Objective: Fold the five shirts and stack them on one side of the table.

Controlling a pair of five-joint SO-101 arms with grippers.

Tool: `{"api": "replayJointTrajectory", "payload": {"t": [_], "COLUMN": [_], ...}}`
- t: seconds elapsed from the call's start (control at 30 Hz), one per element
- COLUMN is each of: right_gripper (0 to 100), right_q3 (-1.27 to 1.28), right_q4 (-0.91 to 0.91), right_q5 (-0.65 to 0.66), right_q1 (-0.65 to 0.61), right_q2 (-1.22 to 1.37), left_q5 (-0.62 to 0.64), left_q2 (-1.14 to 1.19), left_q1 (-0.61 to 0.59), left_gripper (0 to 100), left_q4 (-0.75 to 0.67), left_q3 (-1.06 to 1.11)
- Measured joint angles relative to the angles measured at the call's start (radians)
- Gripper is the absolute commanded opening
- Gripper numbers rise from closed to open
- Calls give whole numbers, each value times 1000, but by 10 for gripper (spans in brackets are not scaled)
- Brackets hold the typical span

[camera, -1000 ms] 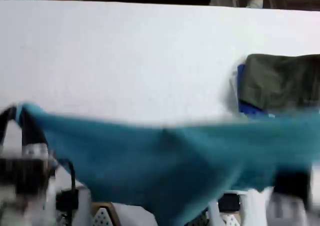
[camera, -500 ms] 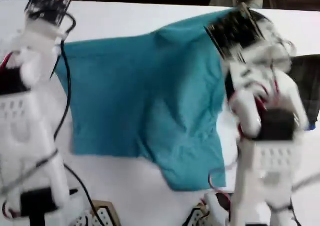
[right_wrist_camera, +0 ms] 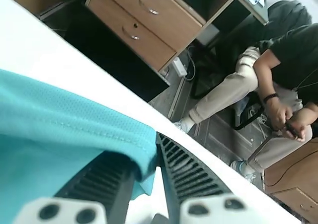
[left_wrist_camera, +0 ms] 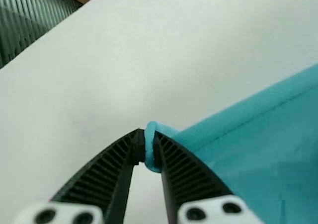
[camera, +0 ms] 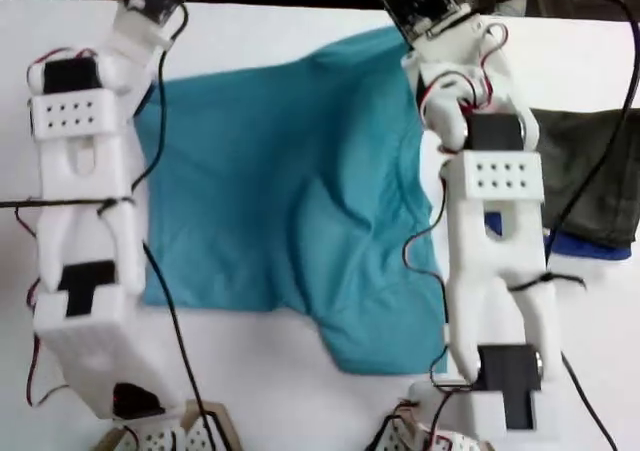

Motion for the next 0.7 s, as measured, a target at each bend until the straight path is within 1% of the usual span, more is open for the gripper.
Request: {"api": "replayJointTrajectory", "payload": {"t": [0.1, 0.2, 0.33, 0.4, 0.47, 0.53, 0.6, 0.7], "right_gripper": [21, 21, 21, 21, 21, 21, 21, 21], "right_q3": [-107, -196, -252, -261, -261, -261, -261, -261], "right_q4": [37, 130, 298, 382, 465, 554, 640, 753], "right_q5": [0, 0, 0, 0, 0, 0, 0, 0], "right_q1": [2, 2, 2, 2, 2, 2, 2, 2], "right_q2": [78, 138, 158, 158, 158, 158, 157, 138], "left_q5": [0, 0, 0, 2, 12, 8, -11, -17], "left_q2": [109, 226, 347, 361, 359, 351, 315, 209], "left_q1": [20, 41, 52, 52, 43, 28, 18, 20], "left_gripper": [26, 26, 26, 26, 26, 26, 26, 26], "left_q4": [84, 201, 387, 466, 497, 503, 505, 505], "left_q3": [-204, -370, -514, -552, -557, -517, -419, -199]}}
